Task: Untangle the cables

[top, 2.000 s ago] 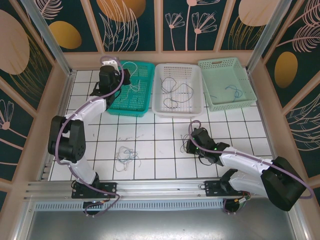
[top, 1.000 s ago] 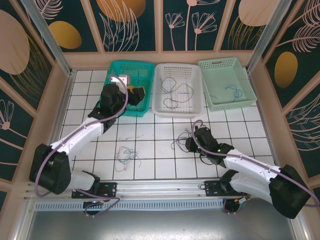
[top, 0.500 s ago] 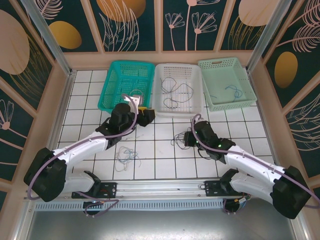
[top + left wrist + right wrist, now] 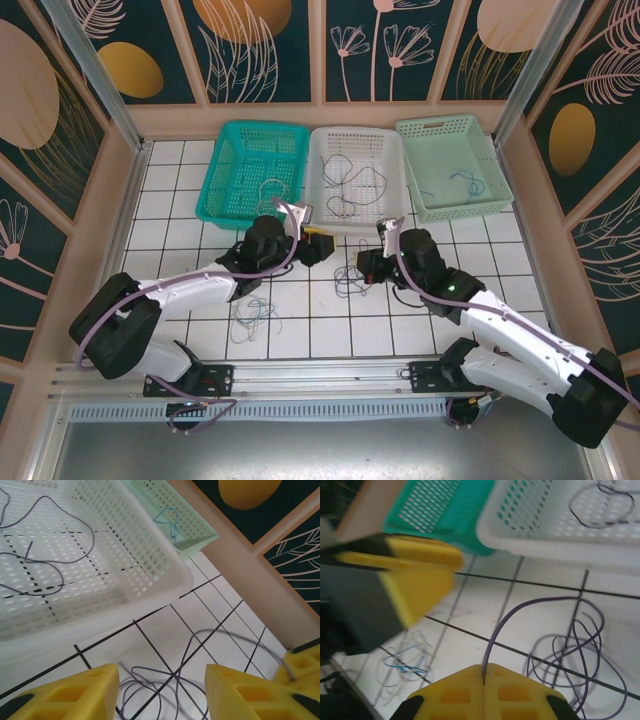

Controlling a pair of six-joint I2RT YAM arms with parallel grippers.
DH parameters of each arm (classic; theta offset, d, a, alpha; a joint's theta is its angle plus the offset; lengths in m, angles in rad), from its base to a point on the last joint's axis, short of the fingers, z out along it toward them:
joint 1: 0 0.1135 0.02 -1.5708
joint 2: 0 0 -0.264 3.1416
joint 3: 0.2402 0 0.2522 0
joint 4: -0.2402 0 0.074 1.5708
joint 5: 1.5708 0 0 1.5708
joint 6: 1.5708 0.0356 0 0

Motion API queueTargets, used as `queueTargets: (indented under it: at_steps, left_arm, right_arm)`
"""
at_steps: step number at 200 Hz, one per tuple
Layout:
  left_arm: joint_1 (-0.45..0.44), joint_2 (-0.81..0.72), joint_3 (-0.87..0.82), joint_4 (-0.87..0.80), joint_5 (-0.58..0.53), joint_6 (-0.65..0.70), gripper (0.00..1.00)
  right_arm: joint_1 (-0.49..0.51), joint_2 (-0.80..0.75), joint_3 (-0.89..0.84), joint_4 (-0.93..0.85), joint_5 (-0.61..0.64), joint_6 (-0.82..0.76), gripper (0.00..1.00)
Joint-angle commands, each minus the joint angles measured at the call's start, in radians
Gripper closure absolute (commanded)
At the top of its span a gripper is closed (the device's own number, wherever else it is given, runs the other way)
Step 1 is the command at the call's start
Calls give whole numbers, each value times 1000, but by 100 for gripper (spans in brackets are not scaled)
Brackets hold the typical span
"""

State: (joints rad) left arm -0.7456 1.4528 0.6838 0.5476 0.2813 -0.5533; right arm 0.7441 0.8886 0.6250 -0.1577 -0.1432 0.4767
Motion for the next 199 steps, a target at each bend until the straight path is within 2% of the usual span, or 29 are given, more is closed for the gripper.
queueTargets:
  at_steps: [1,36,132,164,199]
  left_arm:
    - [-1,35,41,67,47,-24,52]
    - [-14,67,72,57,63,-17,52]
    - [-22,43,103,119,55,-10,52]
    - [-23,18,80,188,16,-26,50]
    - [-23,-77,40,174,-114,-21,41]
  right_arm:
    - [8,-34,63,60,-105,-45,97]
    - [8,-33,131,72,-167,-76,96]
    - [-8,-1,301,61,-210,-157,97]
    - [-17,48,340,-7,-204,-195,97]
    - [-23,64,323,-43,-194,-209,98]
